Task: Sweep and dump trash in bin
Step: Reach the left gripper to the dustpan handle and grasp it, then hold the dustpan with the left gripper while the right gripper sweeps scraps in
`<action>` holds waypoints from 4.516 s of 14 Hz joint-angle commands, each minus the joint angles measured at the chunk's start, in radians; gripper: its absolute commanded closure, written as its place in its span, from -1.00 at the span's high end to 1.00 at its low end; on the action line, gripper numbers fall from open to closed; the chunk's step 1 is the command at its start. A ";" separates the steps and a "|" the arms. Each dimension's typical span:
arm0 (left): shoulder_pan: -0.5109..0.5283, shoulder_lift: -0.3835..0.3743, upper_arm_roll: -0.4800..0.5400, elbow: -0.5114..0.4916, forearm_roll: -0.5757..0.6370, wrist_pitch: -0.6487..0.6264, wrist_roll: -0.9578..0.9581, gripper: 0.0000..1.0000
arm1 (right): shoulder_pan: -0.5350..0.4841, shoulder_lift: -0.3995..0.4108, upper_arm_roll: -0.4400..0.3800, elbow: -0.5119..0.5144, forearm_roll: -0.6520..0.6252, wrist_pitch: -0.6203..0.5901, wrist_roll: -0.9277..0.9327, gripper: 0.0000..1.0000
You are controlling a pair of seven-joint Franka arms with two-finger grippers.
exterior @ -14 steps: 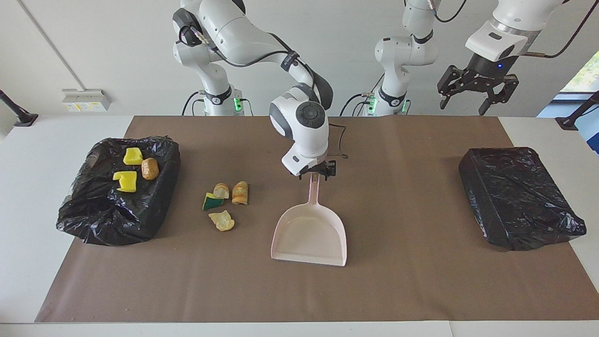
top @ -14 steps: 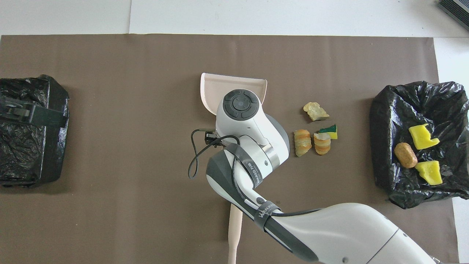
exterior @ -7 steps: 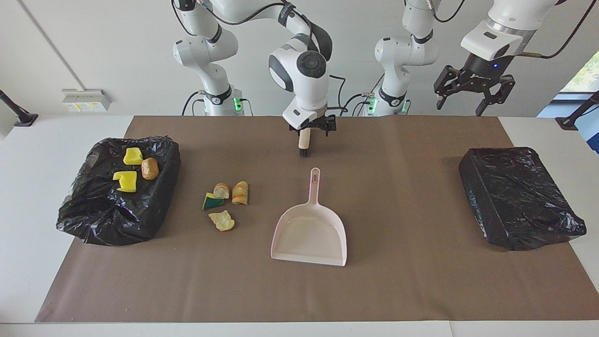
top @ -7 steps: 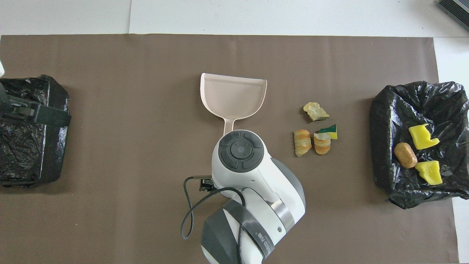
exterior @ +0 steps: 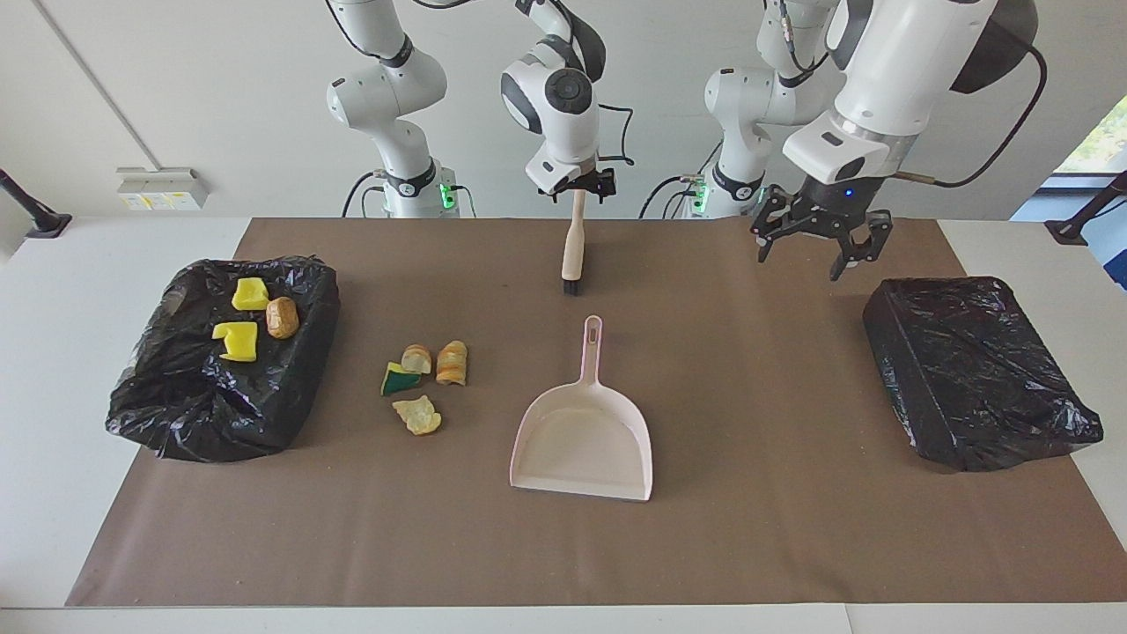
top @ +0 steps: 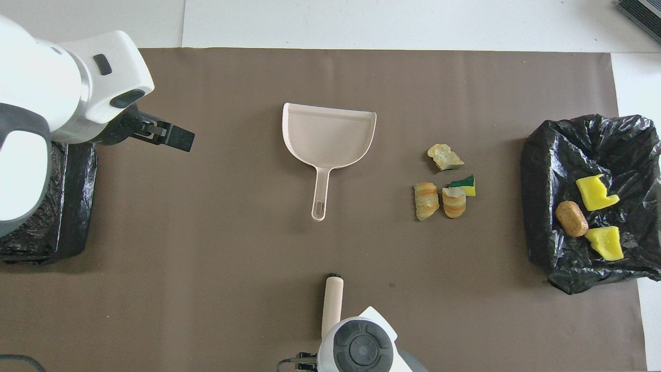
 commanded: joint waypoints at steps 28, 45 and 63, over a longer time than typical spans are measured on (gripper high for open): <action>-0.346 0.288 0.012 -0.250 0.151 0.523 -0.513 -1.00 | -0.336 -0.104 -0.019 -0.050 -0.232 -0.116 -0.248 -1.00; -0.228 0.143 0.015 -0.309 0.170 0.290 0.637 -1.00 | -0.697 0.157 -0.008 0.065 -0.581 -0.176 -0.676 -1.00; -0.303 0.010 0.015 -0.627 0.197 0.543 0.703 -1.00 | -0.439 0.290 -0.002 0.221 0.052 -0.040 -0.567 -1.00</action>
